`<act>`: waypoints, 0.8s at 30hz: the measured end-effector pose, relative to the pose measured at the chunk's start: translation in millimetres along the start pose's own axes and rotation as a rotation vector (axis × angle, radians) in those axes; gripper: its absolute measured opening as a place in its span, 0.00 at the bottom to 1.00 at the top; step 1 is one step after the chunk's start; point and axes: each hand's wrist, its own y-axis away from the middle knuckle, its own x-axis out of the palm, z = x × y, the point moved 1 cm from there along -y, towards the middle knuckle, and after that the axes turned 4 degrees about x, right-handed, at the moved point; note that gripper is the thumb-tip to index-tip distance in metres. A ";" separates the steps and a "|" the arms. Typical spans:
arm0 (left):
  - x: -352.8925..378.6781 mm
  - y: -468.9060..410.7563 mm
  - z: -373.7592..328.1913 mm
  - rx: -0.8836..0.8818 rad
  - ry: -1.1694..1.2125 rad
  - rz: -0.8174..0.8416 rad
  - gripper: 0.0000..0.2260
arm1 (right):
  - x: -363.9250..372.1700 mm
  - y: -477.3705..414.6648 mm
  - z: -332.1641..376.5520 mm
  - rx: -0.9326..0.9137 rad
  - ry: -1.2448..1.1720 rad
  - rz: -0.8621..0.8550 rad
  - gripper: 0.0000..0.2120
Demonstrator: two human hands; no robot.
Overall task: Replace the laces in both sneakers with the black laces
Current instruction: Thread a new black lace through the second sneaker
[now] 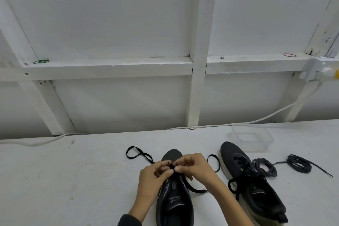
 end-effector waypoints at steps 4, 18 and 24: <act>3.2 0.3 -4.1 0.033 0.004 0.018 0.13 | 5.5 -2.2 1.4 -0.011 0.010 -0.005 0.05; 10.5 -0.4 -9.7 0.059 0.288 0.225 0.19 | 12.5 -2.9 1.9 -0.128 0.182 -0.183 0.13; 12.8 -1.0 -10.6 0.062 0.280 0.215 0.16 | 11.7 -6.6 4.7 -0.165 0.141 -0.127 0.08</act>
